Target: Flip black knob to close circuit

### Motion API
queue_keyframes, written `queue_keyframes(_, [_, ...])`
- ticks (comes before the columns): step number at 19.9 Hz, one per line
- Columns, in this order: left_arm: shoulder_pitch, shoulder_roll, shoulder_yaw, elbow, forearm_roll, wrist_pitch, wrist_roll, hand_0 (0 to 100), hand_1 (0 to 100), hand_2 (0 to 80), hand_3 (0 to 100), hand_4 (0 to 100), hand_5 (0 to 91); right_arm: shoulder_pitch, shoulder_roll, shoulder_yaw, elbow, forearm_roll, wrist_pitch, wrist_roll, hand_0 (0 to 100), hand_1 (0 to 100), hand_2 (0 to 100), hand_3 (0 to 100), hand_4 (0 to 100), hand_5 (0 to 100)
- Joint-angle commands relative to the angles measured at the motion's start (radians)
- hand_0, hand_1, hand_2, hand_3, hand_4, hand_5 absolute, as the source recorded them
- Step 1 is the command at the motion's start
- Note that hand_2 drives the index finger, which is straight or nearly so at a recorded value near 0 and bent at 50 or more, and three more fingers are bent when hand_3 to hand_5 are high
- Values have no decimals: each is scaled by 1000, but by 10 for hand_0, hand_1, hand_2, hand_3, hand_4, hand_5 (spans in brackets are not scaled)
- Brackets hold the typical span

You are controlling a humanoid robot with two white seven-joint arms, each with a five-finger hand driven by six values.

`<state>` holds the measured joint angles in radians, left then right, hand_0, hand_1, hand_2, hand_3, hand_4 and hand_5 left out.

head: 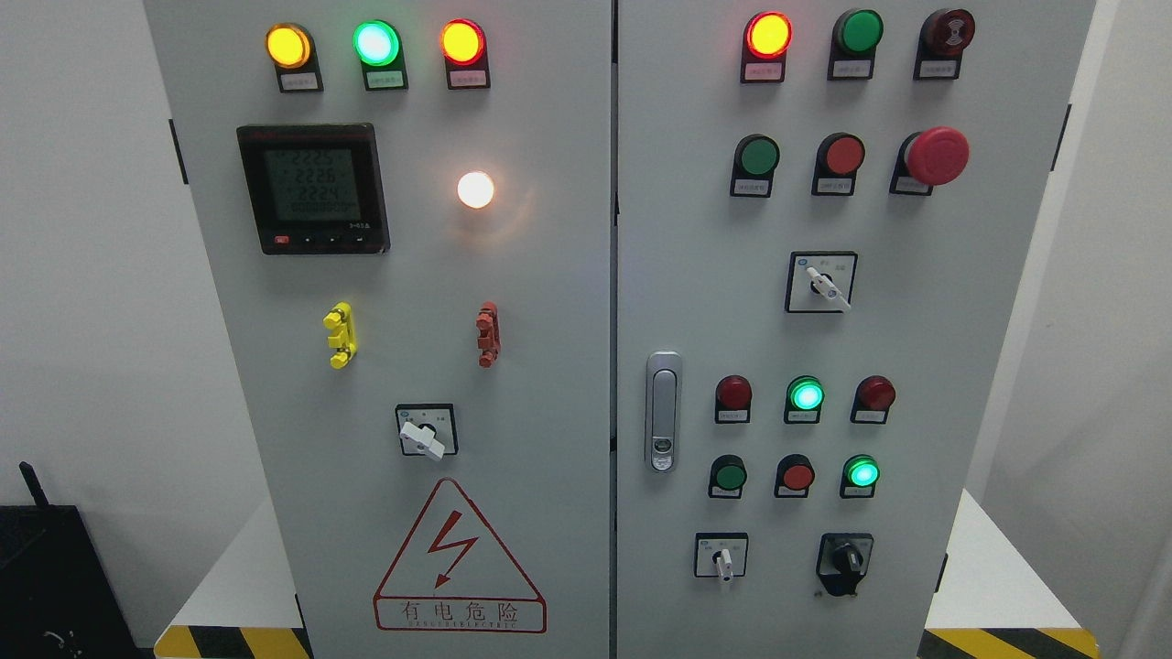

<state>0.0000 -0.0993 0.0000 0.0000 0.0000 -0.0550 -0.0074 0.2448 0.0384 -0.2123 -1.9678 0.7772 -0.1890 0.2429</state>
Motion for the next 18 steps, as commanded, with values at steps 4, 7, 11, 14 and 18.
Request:
queue_keyframes(4, [34, 1, 11, -34, 8, 0, 0, 0, 0, 0, 49, 27, 0, -180, -81, -15, -76, 408, 161, 1, 0, 25, 842, 1000, 774, 848])
queue_keyframes(7, [34, 0, 11, -34, 8, 0, 0, 0, 0, 0, 50, 27, 0, -209, -83, 34, -37, 468, 226, 1, 0, 23, 845, 1000, 779, 852])
queue_keyframes(11, [34, 1, 11, -34, 8, 0, 0, 0, 0, 0, 50, 27, 0, -251, -63, 105, -20, 545, 304, 2, 0, 26, 855, 1000, 784, 857])
queue_keyframes(14, [34, 0, 11, -34, 8, 0, 0, 0, 0, 0, 49, 27, 0, -252, -3, 148, -11, 602, 309, 1, 0, 40, 864, 1000, 792, 860])
queue_keyframes(18, [34, 1, 11, -34, 8, 0, 0, 0, 0, 0, 49, 26, 0, -256, 35, 186, 18, 646, 309, -4, 0, 45, 868, 1000, 794, 861])
